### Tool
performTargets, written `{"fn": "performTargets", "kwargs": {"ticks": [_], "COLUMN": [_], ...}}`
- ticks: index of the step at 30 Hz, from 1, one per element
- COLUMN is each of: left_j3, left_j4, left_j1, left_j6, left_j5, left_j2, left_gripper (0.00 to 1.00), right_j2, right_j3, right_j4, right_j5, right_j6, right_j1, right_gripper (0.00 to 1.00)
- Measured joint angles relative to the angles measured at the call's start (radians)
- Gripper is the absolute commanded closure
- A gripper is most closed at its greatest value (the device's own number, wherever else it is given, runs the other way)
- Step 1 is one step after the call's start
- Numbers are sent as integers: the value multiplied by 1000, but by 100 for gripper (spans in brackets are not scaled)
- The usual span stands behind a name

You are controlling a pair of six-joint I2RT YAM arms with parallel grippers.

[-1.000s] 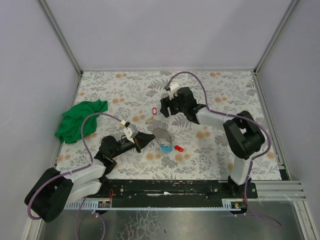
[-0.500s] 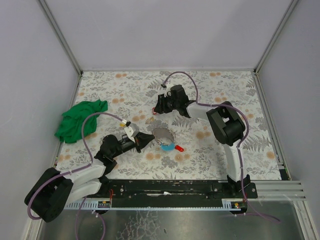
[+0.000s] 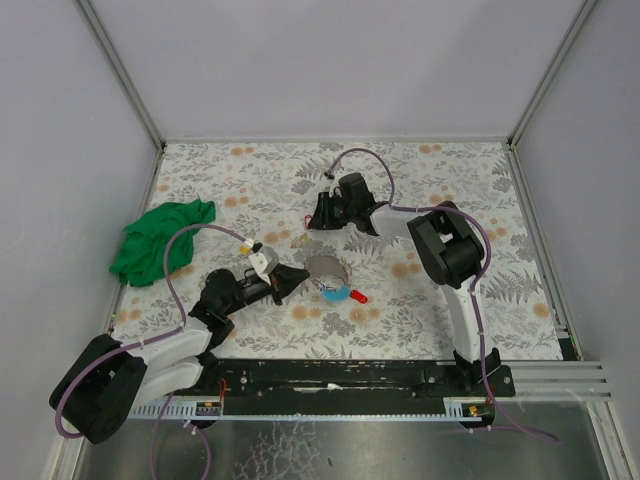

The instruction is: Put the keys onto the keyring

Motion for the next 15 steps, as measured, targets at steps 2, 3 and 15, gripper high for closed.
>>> {"fn": "performTargets", "kwargs": {"ticks": [2,3,15], "left_j3": [0,0,0], "left_j4": [0,0,0], "left_j1": [0,0,0], "left_j6": [0,0,0], "left_j5": [0,0,0], "left_j2": [0,0,0], "left_gripper": [100,100,100], "right_j2": [0,2,17], "right_j3": [0,0,22], "right_j4": [-3,-5,-40], "right_j5": [0,0,-18], "right_j6": [6,9,16], "right_j1": [0,0,0], "right_gripper": [69,69,100]}}
